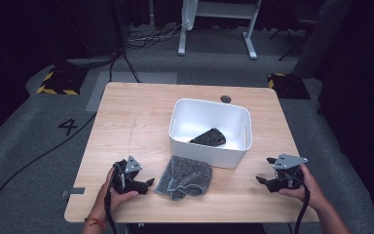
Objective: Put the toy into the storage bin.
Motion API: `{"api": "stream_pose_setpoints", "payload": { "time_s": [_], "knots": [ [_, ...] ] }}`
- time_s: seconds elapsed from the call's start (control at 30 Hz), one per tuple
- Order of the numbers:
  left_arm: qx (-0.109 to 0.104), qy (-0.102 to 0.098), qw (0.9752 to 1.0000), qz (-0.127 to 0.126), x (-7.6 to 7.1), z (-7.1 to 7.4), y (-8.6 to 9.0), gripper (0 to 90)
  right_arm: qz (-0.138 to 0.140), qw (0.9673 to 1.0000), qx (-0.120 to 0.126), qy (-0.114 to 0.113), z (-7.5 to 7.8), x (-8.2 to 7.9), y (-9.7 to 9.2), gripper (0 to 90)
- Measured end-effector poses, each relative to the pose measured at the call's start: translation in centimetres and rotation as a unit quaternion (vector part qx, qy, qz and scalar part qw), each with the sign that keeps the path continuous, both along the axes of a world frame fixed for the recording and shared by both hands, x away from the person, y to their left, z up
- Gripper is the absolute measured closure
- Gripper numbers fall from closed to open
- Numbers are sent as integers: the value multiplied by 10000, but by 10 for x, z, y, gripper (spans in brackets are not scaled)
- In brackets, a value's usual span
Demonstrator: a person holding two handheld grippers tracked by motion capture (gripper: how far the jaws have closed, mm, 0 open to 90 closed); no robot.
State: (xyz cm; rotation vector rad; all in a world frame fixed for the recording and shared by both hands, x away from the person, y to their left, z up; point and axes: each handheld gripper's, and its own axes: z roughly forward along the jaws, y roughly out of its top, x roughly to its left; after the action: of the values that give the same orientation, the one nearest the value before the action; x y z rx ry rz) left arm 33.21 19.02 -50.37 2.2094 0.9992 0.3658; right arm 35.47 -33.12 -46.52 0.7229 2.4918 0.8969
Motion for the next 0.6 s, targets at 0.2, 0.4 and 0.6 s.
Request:
{"api": "stream_pose_setpoints", "payload": {
  "time_s": [0.2,0.4,0.6],
  "knots": [
    [1,0,10000,-1,0,0,0,151,-33,9998,35,205,-13,0,-9,182],
    [0,2,10000,-1,0,0,0,151,-46,9991,169,396,-21,-1,-17,178],
    [0,0,10000,7,0,0,0,151,-70,9977,395,548,-30,-6,-25,169]
  ]
}}
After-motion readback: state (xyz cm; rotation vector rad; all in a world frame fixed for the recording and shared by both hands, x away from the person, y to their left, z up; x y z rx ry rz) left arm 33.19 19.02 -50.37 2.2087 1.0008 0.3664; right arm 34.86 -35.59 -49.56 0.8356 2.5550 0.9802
